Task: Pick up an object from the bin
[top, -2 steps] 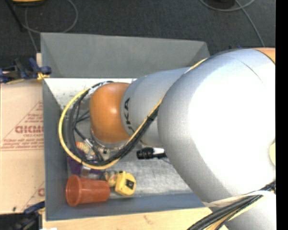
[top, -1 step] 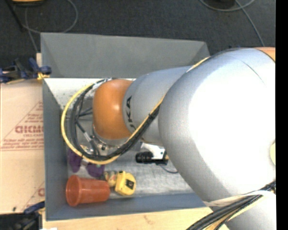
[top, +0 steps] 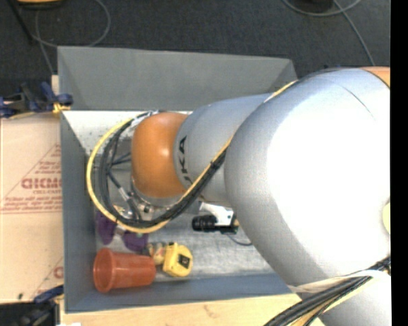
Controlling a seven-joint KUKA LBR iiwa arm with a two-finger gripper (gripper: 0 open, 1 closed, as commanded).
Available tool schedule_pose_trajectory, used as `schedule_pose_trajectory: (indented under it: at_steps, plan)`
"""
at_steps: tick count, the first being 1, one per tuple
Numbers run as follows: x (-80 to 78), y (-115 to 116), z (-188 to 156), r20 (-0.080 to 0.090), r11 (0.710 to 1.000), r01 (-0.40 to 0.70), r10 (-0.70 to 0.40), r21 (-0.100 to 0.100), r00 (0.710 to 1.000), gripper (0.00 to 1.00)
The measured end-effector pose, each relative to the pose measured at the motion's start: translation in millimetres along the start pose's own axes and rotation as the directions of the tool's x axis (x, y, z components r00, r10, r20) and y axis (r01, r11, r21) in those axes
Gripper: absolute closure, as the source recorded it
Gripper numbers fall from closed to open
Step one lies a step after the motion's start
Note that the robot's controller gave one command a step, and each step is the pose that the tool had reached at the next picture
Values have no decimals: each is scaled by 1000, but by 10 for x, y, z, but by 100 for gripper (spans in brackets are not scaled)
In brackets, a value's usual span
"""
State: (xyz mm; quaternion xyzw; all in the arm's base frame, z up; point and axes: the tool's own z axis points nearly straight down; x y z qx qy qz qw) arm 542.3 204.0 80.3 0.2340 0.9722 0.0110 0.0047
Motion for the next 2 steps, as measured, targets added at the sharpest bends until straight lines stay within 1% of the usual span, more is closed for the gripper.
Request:
schedule_pose_trajectory:
  at_steps: [1, 2]
  plan:
    - [4, -13, -23, 1, 1000, 2, -2, 4, 1000, 100]
    - [8, -57, -174, -6, 1000, 2, -2, 22, 1000, 100]
